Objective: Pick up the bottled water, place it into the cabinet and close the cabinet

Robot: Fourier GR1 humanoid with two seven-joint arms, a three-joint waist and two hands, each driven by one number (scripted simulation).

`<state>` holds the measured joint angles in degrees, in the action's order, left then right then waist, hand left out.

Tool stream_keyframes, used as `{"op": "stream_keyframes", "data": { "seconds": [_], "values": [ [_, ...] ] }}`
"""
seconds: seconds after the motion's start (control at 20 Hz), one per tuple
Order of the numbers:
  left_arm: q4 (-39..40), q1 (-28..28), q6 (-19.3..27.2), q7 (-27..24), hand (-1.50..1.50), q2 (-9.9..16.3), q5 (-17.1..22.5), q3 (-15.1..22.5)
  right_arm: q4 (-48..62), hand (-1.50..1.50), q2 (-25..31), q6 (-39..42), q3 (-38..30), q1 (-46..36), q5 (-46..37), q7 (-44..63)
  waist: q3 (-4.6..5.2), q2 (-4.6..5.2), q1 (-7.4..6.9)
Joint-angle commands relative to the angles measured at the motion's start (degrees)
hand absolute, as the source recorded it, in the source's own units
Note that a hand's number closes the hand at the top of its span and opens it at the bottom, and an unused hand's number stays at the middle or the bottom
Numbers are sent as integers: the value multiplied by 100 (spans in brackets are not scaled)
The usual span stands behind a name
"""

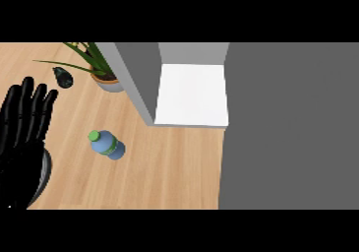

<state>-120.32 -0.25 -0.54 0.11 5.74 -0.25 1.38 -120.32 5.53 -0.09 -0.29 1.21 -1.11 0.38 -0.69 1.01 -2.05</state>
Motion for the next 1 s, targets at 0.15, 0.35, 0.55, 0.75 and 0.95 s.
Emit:
{"op": "stream_keyframes", "data": {
  "seconds": [0.15, 0.35, 0.55, 0.75, 0.95],
  "values": [
    [-503, 389, 907, 193, -150, -379, -1053, 60, -595, -150, 28, 331, 133, 591, 271, -53, 64, -120, 218],
    [-219, 576, 2137, 640, -150, -563, -336, -1, -890, -150, -7, 811, 758, 776, 855, 380, 70, -125, 199],
    [-1037, 974, 2734, 1207, -150, -570, -812, 766, -1600, -150, -110, 682, 1382, 1275, 555, 909, 68, -133, 211],
    [-1549, 688, 2924, 2067, -150, -572, -1564, 1061, -2051, -150, -253, 472, 1726, 1257, 286, 1217, 67, -114, 215],
    [-2296, 1158, 2860, 2429, -150, -550, -2057, 1405, -2128, -150, -368, 275, 2048, 1033, -79, 1525, 68, -114, 188]
  ]
}}
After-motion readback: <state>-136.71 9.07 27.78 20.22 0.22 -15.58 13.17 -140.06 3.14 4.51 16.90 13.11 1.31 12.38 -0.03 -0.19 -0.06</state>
